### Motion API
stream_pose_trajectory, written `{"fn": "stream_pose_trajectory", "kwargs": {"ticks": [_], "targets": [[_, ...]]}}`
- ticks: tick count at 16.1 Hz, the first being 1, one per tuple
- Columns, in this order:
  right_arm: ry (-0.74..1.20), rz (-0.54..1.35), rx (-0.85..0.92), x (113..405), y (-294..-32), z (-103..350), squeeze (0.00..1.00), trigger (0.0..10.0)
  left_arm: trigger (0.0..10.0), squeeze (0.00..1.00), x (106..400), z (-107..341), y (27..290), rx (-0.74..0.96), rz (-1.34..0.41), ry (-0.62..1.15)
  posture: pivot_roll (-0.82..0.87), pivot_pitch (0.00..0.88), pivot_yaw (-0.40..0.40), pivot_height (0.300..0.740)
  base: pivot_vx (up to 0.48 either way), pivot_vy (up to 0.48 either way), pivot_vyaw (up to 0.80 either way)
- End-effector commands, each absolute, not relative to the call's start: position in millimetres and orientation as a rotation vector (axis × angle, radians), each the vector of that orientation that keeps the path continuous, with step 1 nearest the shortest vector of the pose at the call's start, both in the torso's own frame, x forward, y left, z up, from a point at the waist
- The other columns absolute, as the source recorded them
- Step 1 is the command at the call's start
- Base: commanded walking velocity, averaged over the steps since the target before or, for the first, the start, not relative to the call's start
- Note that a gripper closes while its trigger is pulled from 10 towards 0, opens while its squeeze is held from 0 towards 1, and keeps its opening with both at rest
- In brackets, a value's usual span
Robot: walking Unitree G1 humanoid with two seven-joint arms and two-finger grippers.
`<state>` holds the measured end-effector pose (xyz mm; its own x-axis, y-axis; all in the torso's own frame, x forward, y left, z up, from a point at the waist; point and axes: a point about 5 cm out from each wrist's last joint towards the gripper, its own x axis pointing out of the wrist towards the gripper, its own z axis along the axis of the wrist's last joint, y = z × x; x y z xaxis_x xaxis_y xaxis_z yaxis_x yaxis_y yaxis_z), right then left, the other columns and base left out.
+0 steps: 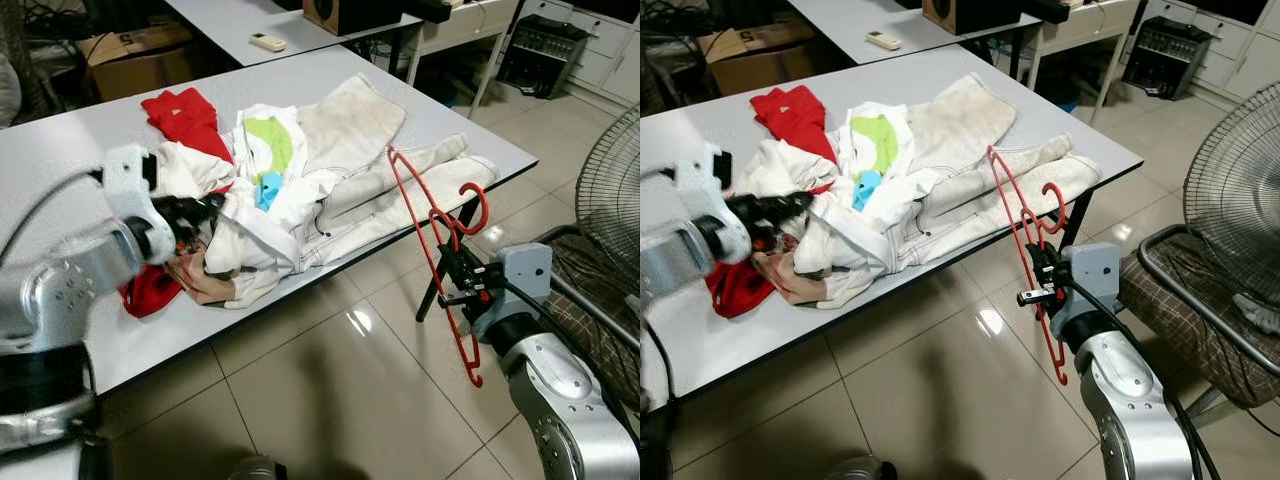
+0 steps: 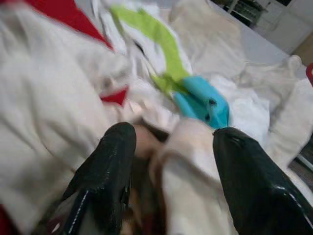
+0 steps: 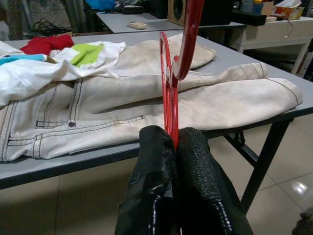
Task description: Hang hanger
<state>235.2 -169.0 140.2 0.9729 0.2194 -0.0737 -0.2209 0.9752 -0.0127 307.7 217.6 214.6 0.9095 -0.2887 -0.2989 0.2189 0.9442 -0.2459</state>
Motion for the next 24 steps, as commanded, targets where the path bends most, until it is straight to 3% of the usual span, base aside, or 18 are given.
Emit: {"fn": "stream_pose_trajectory", "kwargs": {"ticks": [1,5,7,8,9,10,16,19,20,21,22,23,24], "targets": [[0.067,0.230,-0.028,235,-170,142,0.00,10.0,10.0,1.00,306,238,205,-0.194,-0.346,0.272,0.09,0.038,0.035,0.740,0.000,0.000,0.00],[0.073,0.245,-0.031,236,-167,141,0.00,10.0,10.0,1.00,293,246,166,-0.319,-0.644,0.249,0.09,0.045,0.030,0.740,0.000,0.000,0.00],[0.072,0.249,-0.030,237,-166,141,0.00,10.0,10.0,1.00,286,222,152,-0.264,-0.681,0.352,0.09,0.049,0.031,0.740,0.000,0.000,0.00],[0.073,0.253,-0.033,236,-166,141,0.00,10.0,10.0,0.20,281,196,147,-0.212,-0.664,0.447,0.09,0.053,0.030,0.740,0.000,0.000,0.00],[0.075,0.254,-0.036,235,-165,141,0.00,10.0,10.0,0.20,280,187,146,-0.200,-0.652,0.474,0.08,0.055,0.031,0.740,0.000,0.000,0.00],[0.076,0.256,-0.040,234,-166,141,0.00,10.0,10.0,0.00,278,169,155,-0.071,-0.551,0.531,0.08,0.056,0.033,0.740,0.000,0.000,0.00],[0.081,0.266,-0.040,235,-165,140,0.00,10.0,10.0,0.00,258,162,199,0.019,-0.371,0.585,0.09,0.060,0.024,0.740,0.000,0.000,0.00],[0.077,0.272,-0.039,237,-164,140,0.00,10.0,10.0,0.00,262,195,195,-0.044,-0.420,0.330,0.10,0.060,0.021,0.740,0.000,0.000,0.00],[0.077,0.273,-0.038,237,-163,140,0.00,10.0,10.0,0.00,262,204,192,0.008,-0.453,0.264,0.10,0.060,0.021,0.740,0.000,0.000,0.00],[0.077,0.274,-0.038,237,-163,140,0.00,10.0,10.0,0.00,257,215,187,0.196,-0.587,0.183,0.11,0.059,0.019,0.740,0.000,0.000,0.00],[0.077,0.275,-0.037,237,-163,140,0.00,10.0,10.0,0.08,256,215,186,0.215,-0.600,0.180,0.11,0.059,0.019,0.740,0.000,0.000,0.00],[0.078,0.276,-0.038,237,-163,140,0.00,10.0,10.0,0.13,253,210,189,0.352,-0.669,0.219,0.11,0.058,0.023,0.740,0.000,0.000,0.00],[0.077,0.277,-0.039,237,-163,140,0.00,10.0,10.0,1.00,252,202,199,0.415,-0.688,0.316,0.10,0.056,0.031,0.740,0.000,0.000,0.00]]}}
